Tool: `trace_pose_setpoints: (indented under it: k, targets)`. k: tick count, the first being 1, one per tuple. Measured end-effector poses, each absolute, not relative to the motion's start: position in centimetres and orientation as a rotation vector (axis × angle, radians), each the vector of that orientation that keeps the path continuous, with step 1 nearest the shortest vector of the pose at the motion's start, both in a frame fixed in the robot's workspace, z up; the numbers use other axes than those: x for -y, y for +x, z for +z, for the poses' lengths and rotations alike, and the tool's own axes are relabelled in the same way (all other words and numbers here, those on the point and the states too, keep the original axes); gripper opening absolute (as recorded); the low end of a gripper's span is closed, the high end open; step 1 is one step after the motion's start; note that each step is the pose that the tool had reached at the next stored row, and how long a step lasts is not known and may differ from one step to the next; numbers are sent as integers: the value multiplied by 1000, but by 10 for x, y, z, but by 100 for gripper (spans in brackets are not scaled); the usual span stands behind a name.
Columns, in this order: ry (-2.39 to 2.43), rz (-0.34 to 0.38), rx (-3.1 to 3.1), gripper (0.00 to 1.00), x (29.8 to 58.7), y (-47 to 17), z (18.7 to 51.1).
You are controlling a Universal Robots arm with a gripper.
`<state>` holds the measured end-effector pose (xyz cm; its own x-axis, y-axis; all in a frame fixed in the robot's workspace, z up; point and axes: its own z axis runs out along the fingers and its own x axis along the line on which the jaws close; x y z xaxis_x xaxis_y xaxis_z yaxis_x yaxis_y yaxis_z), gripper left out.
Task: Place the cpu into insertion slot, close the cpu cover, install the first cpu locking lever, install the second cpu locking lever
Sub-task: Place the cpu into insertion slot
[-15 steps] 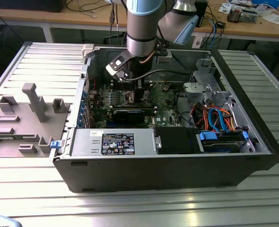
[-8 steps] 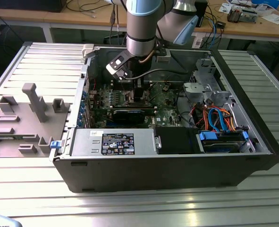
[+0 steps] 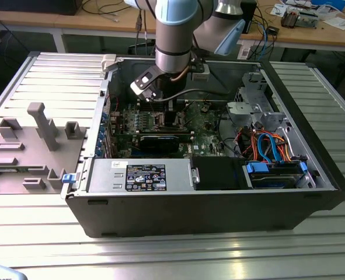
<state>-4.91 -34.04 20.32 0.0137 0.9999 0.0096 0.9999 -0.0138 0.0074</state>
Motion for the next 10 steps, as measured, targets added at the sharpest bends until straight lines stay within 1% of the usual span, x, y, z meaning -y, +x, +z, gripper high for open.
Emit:
trace_pose_setpoints:
  k: [5, 6, 8, 10]
  targets:
    - [-2236, -19, 2205, 55, 340, -50, 198]
    - [-2236, -19, 2205, 62, 340, -50, 198]
    - [-2232, -27, 2201, 62, 335, -50, 197]
    - [-2232, -27, 2201, 62, 338, -50, 197]
